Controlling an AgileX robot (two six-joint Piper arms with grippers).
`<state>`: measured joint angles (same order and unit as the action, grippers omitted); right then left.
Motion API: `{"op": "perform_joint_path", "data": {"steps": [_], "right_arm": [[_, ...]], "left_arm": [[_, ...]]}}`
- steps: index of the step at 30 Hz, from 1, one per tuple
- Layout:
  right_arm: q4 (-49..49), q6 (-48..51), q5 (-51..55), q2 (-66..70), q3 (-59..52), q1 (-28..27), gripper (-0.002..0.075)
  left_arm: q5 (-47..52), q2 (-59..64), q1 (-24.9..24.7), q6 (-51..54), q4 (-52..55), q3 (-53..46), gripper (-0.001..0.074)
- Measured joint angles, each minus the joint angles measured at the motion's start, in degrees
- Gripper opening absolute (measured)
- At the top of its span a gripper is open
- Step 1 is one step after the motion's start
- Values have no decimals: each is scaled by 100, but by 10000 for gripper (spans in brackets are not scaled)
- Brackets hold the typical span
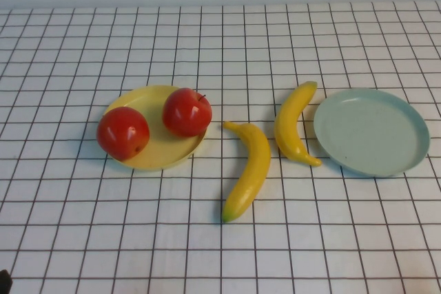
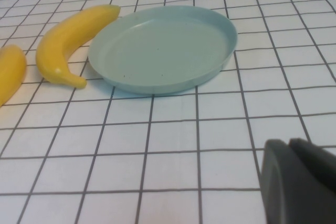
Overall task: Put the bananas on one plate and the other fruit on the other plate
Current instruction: Put another type of fruit in the right plate
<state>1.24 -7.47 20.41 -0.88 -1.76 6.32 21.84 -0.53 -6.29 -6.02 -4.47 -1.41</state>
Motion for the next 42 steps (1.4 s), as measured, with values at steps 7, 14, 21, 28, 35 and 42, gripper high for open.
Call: {"op": "perform_joint_path", "data": {"steps": [7,14,21,28,35,42], "right_arm": [[0,0,0,0,0,0,-16],[0,0,0,0,0,0,-16],[0,0,0,0,0,0,-16],[990,-447,-239,0,-10,0,-16],[4683,-1312,-1143,0,-10,0,-16],[5336,-902,-1370,0,-10,0,-16]], "left_arm": [[10,0,0,0,-11,0,-3],[10,-10,0,0,-20,0,-3],[10,-10,0,0,-20,0,-3],[10,-10,0,0,-20,0,-3],[10,-10,0,0,-33,0,-3],[10,-10,0,0,-33,0,-3]]}}
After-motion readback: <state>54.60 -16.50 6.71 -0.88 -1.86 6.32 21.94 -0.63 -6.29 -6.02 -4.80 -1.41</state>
